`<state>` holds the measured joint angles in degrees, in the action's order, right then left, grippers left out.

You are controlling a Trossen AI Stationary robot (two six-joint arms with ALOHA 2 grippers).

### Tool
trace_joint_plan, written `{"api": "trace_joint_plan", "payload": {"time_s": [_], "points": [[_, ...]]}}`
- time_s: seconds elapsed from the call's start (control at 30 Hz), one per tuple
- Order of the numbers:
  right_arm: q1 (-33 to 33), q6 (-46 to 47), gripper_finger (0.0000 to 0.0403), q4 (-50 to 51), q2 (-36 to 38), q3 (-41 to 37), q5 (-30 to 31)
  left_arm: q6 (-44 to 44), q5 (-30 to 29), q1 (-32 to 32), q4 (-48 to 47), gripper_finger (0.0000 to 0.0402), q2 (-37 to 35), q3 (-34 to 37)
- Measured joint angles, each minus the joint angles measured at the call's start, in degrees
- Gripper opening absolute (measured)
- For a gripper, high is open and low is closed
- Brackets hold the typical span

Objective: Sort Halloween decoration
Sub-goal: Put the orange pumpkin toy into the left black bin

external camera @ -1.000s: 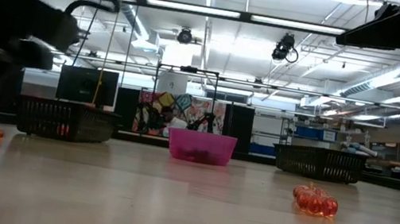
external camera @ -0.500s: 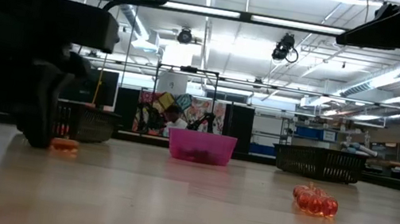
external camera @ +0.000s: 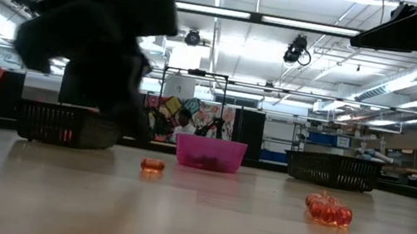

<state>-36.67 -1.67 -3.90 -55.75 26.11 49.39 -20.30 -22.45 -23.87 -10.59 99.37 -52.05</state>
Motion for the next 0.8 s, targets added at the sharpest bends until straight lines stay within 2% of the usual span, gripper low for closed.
{"api": "trace_joint_plan", "payload": {"time_s": [0.33,0.6,0.8], "points": [[0.0,0.03,0.0167,0.48,0.0,0.0,-0.01,9.93,-0.02,2.96,14.02,0.0011,-0.04,0.29],[0.0,0.59,0.0167,0.94,0.0,0.0,-0.42,12.55,0.14,2.94,41.25,0.0011,0.07,10.99],[0.0,0.57,0.0167,0.54,0.0,0.0,-0.42,11.85,0.15,2.7,52.89,0.0011,0.09,17.0]]}}
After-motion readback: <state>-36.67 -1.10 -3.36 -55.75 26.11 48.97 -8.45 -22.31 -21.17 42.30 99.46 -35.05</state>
